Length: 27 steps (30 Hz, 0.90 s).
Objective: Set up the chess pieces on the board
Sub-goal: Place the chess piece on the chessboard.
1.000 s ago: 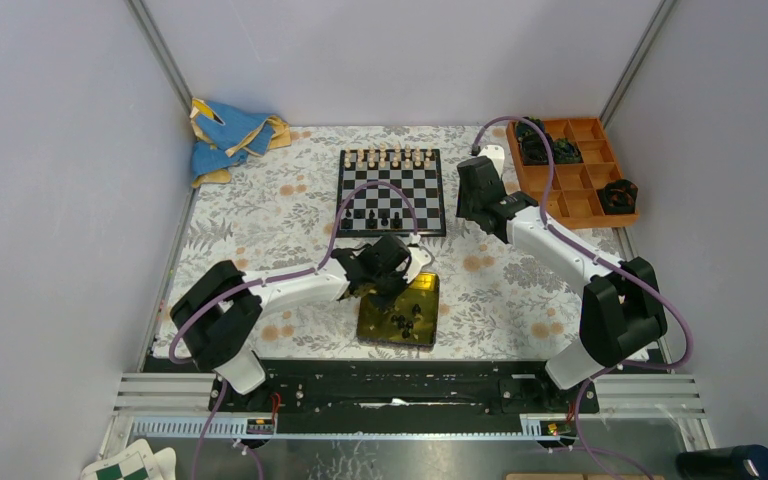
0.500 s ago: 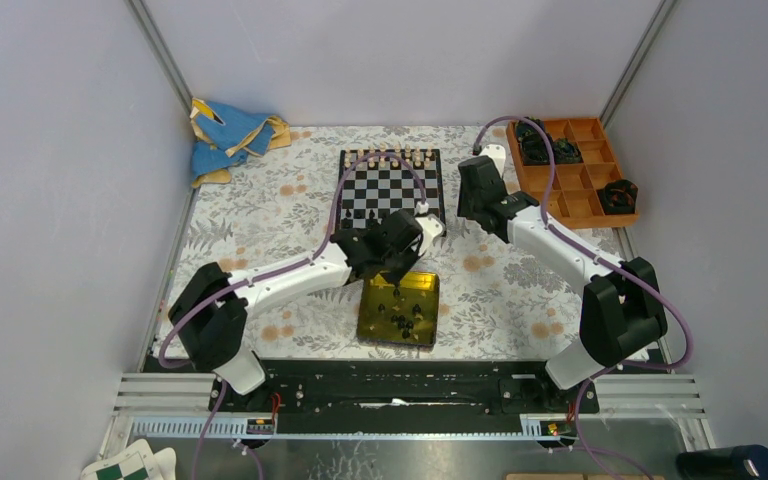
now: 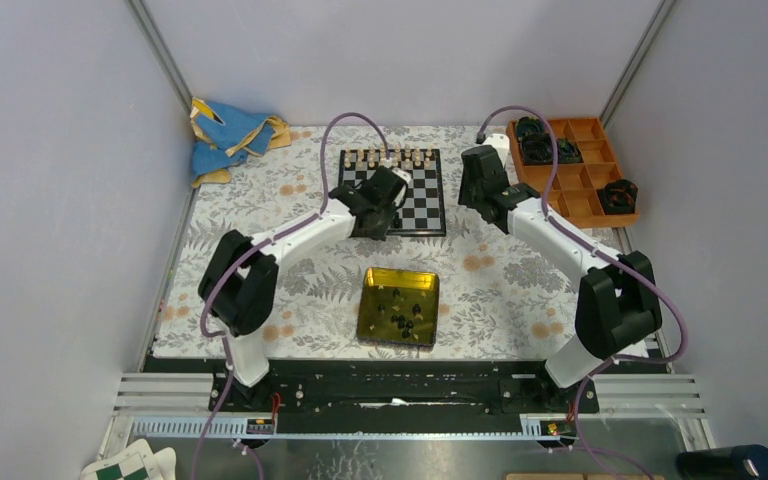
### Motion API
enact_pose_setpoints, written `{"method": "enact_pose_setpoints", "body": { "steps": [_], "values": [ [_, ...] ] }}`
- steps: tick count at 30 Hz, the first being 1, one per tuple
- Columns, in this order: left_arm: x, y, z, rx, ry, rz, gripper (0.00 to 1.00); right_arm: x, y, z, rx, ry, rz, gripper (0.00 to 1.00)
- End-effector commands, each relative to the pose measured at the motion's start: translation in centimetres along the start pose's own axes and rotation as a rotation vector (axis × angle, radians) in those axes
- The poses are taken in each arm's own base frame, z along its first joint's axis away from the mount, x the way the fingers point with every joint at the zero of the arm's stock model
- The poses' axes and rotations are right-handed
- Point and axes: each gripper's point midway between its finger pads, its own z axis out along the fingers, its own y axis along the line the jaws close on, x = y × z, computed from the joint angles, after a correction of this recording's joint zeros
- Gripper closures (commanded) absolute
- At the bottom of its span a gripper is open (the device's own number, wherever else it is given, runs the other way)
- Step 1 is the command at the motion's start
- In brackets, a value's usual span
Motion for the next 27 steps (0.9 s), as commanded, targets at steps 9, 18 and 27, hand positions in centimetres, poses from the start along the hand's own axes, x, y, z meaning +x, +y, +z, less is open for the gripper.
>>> {"method": "enact_pose_setpoints", "body": {
  "steps": [9, 18, 27],
  "values": [
    [-2.0, 5.7, 3.6, -0.048, 0.003, -0.25, 1.0, -2.8, 1.0, 0.4, -0.03, -0.057, 0.035, 0.55],
    [-1.6, 7.3, 5.7, -0.075, 0.009, -0.297, 1.0, -2.9, 1.2, 0.5, -0.034, -0.056, 0.027, 0.55],
    [-2.0, 8.6, 6.9, -0.075, 0.001, -0.339, 1.0, -2.7, 1.5, 0.9, -0.037, -0.042, 0.02, 0.56]
  ]
}}
